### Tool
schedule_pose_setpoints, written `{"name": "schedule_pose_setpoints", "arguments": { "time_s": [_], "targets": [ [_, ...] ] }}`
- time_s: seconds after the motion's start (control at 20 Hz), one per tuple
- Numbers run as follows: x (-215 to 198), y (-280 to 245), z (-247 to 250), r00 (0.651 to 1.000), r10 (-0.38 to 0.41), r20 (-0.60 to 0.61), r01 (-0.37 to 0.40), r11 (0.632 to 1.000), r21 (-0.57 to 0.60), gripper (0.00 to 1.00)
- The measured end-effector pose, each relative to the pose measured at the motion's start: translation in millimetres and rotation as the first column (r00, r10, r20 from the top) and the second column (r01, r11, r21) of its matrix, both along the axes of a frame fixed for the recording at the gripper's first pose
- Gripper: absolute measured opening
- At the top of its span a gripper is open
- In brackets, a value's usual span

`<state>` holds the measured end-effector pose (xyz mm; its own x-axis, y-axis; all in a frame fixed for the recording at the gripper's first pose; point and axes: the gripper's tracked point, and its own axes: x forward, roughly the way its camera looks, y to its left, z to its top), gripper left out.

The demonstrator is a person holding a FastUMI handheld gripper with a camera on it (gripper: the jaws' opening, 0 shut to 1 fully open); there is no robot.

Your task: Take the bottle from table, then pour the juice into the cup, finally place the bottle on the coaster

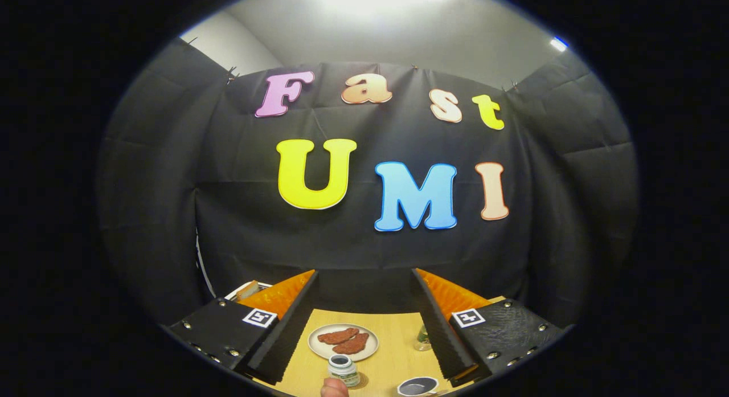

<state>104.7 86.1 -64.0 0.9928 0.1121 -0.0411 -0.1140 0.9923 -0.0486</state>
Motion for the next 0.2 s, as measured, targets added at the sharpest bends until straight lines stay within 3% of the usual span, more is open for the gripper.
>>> {"name": "schedule_pose_setpoints", "arguments": {
  "time_s": [0.2],
  "targets": [
    [-15.2,-8.9,39.3,1.000,-0.014,0.004,0.014,1.000,0.014,0.96]
  ]
}}
